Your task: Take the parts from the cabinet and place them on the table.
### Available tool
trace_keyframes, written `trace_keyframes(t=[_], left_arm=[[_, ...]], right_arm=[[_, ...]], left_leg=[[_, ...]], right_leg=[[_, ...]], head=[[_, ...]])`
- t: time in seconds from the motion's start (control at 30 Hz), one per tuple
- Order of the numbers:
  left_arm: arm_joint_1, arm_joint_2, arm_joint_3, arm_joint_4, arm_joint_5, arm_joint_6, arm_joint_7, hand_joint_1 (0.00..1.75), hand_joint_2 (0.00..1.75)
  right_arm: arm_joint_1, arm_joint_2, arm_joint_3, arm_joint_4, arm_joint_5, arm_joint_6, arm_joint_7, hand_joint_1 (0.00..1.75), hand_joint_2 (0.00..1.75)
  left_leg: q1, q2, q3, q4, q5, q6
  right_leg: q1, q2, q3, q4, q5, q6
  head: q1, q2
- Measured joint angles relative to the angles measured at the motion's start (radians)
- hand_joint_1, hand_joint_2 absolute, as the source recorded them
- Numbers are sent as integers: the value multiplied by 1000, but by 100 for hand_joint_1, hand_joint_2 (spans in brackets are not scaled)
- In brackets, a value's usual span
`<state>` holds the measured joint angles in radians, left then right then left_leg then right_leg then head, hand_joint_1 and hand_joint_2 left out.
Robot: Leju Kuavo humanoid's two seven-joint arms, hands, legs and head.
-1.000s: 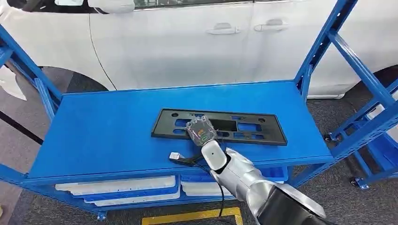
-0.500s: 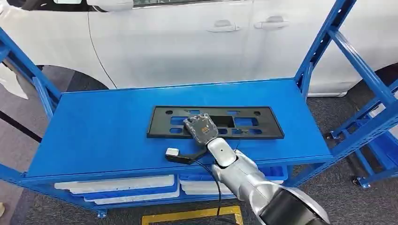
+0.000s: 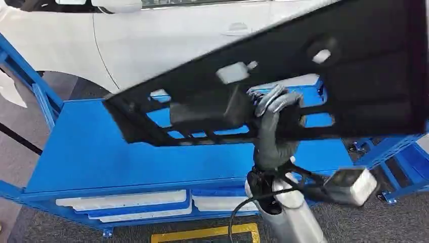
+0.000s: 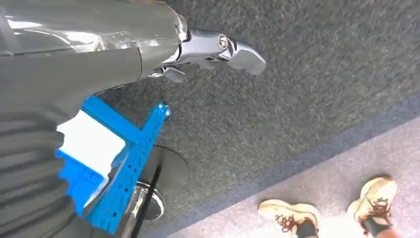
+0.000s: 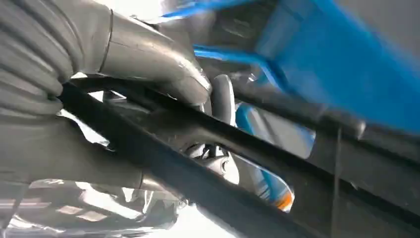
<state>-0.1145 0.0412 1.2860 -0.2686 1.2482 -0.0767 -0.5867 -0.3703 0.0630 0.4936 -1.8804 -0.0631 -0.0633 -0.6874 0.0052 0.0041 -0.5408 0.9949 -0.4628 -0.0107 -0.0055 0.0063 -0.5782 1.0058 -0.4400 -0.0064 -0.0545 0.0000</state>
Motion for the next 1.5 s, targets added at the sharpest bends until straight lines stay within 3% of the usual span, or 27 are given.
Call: trace_keyframes(t=[0.07, 0.1, 0.17, 0.2, 0.23, 0.3, 0.37, 0.4, 0.53, 0.6, 0.63, 0.67, 0.87, 0.9, 0.93, 0.97, 1.0, 1.1, 1.13, 1.17, 1.27, 1.3, 1.33, 1.37, 1.43, 1.47, 1.5], left_arm=[[-3, -2, 0, 0, 0, 0, 0, 0, 175], [-5, -2, 0, 0, 0, 0, 0, 0, 175], [-4, -4, 0, 0, 0, 0, 0, 0, 175], [-3, -4, 0, 0, 0, 0, 0, 0, 175], [-4, -4, 0, 0, 0, 0, 0, 0, 175], [-7, -5, 0, 0, 0, 0, 2, 0, 175], [-11, -6, 0, 0, 0, 1, 2, 0, 175], [-13, -6, 0, 0, 0, 1, 2, 0, 175], [-17, -5, 0, 0, 0, 1, 2, 0, 175], [-18, -6, 0, 0, 0, 1, 2, 0, 175], [-18, -6, 0, 0, 0, 1, 2, 0, 175], [-18, -5, 0, 0, 0, 1, 2, 0, 175], [-17, -4, 0, 0, 0, 1, 2, 0, 175], [-15, -3, 0, 0, 0, 1, 2, 0, 175], [-14, -3, 0, 0, 0, 1, 3, 0, 175], [-12, -3, 0, 0, 0, 1, 5, 0, 175], [-13, 4, 0, 0, 0, 1, 11, 0, 175], [-12, 8, 0, 0, 0, 1, 11, 0, 175], [-13, 7, 0, 0, 0, 1, 12, 0, 175], [-15, 7, 0, 0, 0, 1, 12, 0, 175], [-15, 7, 0, 0, 0, 1, 13, 0, 175], [-14, 7, 0, 0, 0, 2, 13, 0, 175], [-14, 7, 0, 0, 0, 2, 13, 0, 175], [-14, 7, 0, 0, 0, 2, 13, 0, 175], [-14, 7, 0, 0, 0, 2, 13, 0, 175], [-15, 7, 0, 0, 0, 2, 13, 0, 175], [-14, 7, 0, 0, 0, 4, 13, 0, 175]], right_arm=[[12, -7, -4, -27, 155, 4, 0, 175, 175], [14, -13, -8, -32, 139, 7, 0, 175, 175], [20, -19, -15, -40, 96, 7, 0, 175, 175], [24, -21, -16, -43, 88, 13, 0, 175, 175], [27, -24, -17, -43, 83, 19, 0, 175, 175], [29, -26, -18, -43, 78, 33, 0, 175, 175], [28, -27, -18, -45, 68, 43, 0, 175, 175], [27, -28, -18, -45, 59, 51, 0, 175, 175], [29, -32, -18, -48, 38, 81, 0, 175, 175], [32, -32, -14, -59, 27, 114, 0, 175, 175], [36, -32, -11, -63, 24, 125, 0, 175, 175], [38, -32, -11, -64, 23, 128, 0, 175, 175], [39, -32, -10, -65, 23, 129, 0, 175, 175], [52, -32, -4, -70, 21, 143, 0, 175, 175], [56, -32, -1, -70, 20, 146, 0, 175, 175], [66, -33, 10, -71, 6, 164, 0, 175, 175], [68, -34, 16, -72, -21, 183, 0, 175, 175], [71, -34, 16, -72, -24, 186, 0, 175, 175], [71, -35, 16, -72, -24, 186, 0, 175, 175], [72, -35, 16, -73, -25, 186, 0, 175, 175], [75, -39, 17, -74, -25, 186, 0, 175, 175], [78, -40, 17, -74, -25, 186, 0, 175, 175], [80, -41, 17, -74, -25, 186, 0, 175, 175], [80, -42, 17, -74, -25, 186, 0, 175, 175], [79, -43, 17, -75, -28, 188, 0, 175, 175], [77, -43, 17, -78, -35, 195, 0, 175, 175], [78, -43, 18, -80, -43, 200, 0, 175, 175]], left_leg=[[11, 4, 14, -22, 16, 15], [12, 3, 12, -24, 19, 22], [10, 3, 8, -24, 20, 25], [9, 3, 6, -23, 20, 25], [9, 4, 6, -22, 20, 25], [9, 3, 6, -17, 16, 22], [9, 1, 7, -5, 7, 14], [2, 0, 1, 1, 1, 7], [5, 1, 2, 0, 0, -16], [8, 1, -18, 49, -38, -25], [9, 0, -51, 119, -76, -28], [9, 0, -64, 145, -88, -29], [9, 0, -74, 166, -98, -30], [9, 0, -133, 289, -148, -33], [9, 0, -147, 317, -155, -34], [9, 0, -138, 294, -119, -31], [3, 0, -4, 13, -8, -14], [-3, -2, -13, 12, 12, 7], [11, 1, -15, 0, 25, 17], [8, 3, -21, -2, 32, 23], [4, 5, -51, 0, 50, 31], [3, 5, -63, 2, 57, 31], [3, 5, -72, 4, 64, 30], [3, 5, -83, 7, 70, 28], [3, 4, -100, 14, 81, 22], [3, 4, -106, 20, 86, 17], [0, 2, -110, 20, 92, 10]], right_leg=[[2, -1, 0, 13, -14, 14], [2, -2, -24, 59, -49, 18], [-2, -2, -100, 214, -125, 24], [-2, -2, -136, 285, -148, 27], [-3, -2, -152, 313, -145, 29], [-8, -3, -113, 224, -73, 31], [-13, -4, -23, 41, 12, 28], [-7, -3, -12, 16, -7, 21], [-5, 1, -19, 12, -2, -6], [-11, -1, -13, 6, 0, -18], [-10, -2, -14, 6, 0, -21], [-10, -2, -14, 6, -1, -22], [-9, -2, -14, 6, -1, -23], [-7, -5, -15, 8, 1, -25], [-6, -5, -15, 9, 1, -25], [-6, -3, -16, 12, 1, -25], [0, -1, -18, 18, 0, -18], [-3, 0, -22, 13, 15, 8], [0, 1, -28, 21, 8, 13], [-1, -1, -37, 42, -26, 17], [-5, -2, -113, 261, -176, 26], [-5, -2, -126, 316, -196, 28], [-7, -2, -116, 321, -189, 29], [-8, -3, -78, 275, -159, 29], [-9, -3, 41, 99, -92, 25], [-8, -1, 93, 13, -104, 21], [0, 0, 93, 13, -94, 15]], head=[[0, 0], [0, 0], [0, 0], [0, 0], [0, 0], [0, 0], [0, 0], [0, 0], [0, 0], [0, 0], [0, 0], [0, 0], [0, 0], [0, 0], [0, 0], [0, 0], [0, 0], [0, 0], [0, 0], [0, 0], [0, 0], [0, 0], [0, 0], [0, 0], [0, 0], [0, 0], [-1, 0]])
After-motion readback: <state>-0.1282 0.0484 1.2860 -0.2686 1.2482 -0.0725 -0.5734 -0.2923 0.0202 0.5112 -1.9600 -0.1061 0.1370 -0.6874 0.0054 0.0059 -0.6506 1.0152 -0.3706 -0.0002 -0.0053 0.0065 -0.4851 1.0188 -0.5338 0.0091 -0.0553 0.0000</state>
